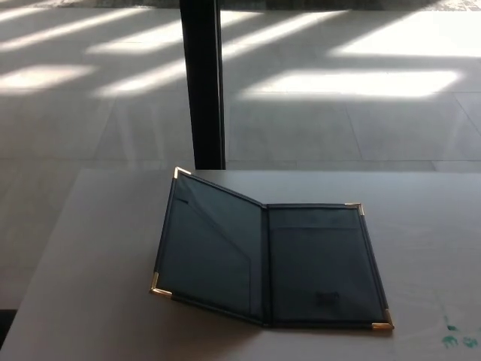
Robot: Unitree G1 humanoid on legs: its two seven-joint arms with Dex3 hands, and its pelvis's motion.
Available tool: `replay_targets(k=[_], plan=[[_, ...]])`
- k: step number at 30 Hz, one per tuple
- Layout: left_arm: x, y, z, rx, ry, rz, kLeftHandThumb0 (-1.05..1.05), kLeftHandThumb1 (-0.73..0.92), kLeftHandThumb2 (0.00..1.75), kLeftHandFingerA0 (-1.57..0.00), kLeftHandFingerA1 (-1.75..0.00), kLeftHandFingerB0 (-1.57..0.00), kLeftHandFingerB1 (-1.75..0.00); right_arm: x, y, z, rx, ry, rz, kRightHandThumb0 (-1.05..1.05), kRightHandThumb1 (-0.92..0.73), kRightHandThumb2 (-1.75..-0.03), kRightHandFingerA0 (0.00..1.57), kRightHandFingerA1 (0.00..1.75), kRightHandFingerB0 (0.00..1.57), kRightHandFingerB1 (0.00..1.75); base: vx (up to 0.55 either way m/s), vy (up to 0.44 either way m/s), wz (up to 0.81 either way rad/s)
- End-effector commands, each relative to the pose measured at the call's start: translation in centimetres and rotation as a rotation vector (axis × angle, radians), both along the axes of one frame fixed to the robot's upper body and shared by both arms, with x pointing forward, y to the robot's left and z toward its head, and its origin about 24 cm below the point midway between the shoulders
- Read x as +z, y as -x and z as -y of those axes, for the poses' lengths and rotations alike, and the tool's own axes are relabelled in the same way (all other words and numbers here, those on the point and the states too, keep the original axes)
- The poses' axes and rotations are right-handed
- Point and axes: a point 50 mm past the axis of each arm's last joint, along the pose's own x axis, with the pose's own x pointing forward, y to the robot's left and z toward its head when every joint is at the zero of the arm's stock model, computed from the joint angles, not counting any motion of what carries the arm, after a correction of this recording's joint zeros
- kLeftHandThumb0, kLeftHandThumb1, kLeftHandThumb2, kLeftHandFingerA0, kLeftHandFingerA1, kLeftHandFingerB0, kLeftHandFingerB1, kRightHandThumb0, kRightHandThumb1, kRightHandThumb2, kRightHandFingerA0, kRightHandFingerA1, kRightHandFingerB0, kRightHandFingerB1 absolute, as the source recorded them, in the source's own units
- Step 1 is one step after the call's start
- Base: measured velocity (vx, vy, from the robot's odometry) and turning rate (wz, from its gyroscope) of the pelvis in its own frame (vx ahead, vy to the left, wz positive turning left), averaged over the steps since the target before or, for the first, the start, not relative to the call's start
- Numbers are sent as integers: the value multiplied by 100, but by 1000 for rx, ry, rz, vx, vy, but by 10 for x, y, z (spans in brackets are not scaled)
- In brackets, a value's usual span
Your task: The robot uses its left hand to push the cover of the diary kept in the middle of the desk to close it
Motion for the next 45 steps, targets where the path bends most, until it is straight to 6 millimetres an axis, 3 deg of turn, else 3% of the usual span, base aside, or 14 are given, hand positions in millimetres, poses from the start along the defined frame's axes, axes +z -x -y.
replay_targets(k=[1,2,3,8,14,15,21,23,25,35,36,43,44,45], plan=[[36,-7,-38,370,-92,235,-80,89,72,-82,-143,-41,-47,36,7,32,-217,-54,303,-98,-92,-68,63,99,63,73,0,0,0],[42,-13,-40,398,-102,281,-78,91,67,-92,-165,-67,-62,36,7,32,-197,-50,302,-85,-71,-123,64,92,60,76,0,0,0],[46,-17,-41,410,-122,306,-77,92,68,-88,-160,-74,-71,36,7,33,-194,-50,300,-96,-92,-70,62,98,62,73,0,0,0],[80,-47,-40,446,-225,481,-73,88,76,-91,-172,-67,-100,37,9,32,-224,-69,314,-89,-68,-120,66,94,63,77,0,0,0],[142,-87,-23,249,-454,721,-76,91,73,-116,-105,-35,-42,39,10,30,-209,-64,329,-95,-92,-70,61,98,60,73,0,0,0],[154,-94,-17,130,-432,810,-74,92,80,-53,-60,-29,-43,39,10,30,-205,-64,327,-95,-92,-69,61,99,61,73,0,0,0],[217,-148,38,-88,-573,974,-78,79,103,-34,-55,-36,-54,37,9,32,-228,-77,323,-98,-92,-71,61,96,63,73,0,0,0],[221,-159,54,-130,-590,962,-69,92,79,-65,-56,-36,-45,36,8,30,-205,-74,311,-85,-71,-122,63,91,59,75,0,0,0],[221,-167,65,-157,-587,952,-72,92,76,-50,-55,-39,-47,36,8,30,-192,-69,312,-96,-92,-71,58,97,57,74,0,0,0],[187,-179,124,-348,-434,871,-84,79,115,-46,-61,-40,-57,38,8,30,-205,-80,314,-95,-92,-71,61,97,59,72,0,0,0],[186,-179,127,-365,-420,866,-83,79,113,-42,-59,-38,-56,38,8,29,-205,-81,316,-87,-70,-122,62,93,61,77,0,0,0],[162,-174,146,-523,-350,751,-81,78,111,-47,-60,-39,-57,39,6,30,-199,-70,311,-97,-92,-71,63,99,61,75,0,0,0],[160,-173,146,-524,-336,744,-84,92,76,-50,-53,-36,-48,39,6,30,-197,-74,311,-84,-70,-122,65,93,60,76,0,0,0],[160,-173,145,-521,-333,742,-85,92,74,-49,-53,-37,-48,39,6,30,-197,-73,312,-96,-92,-69,61,97,61,74,0,0,0]])
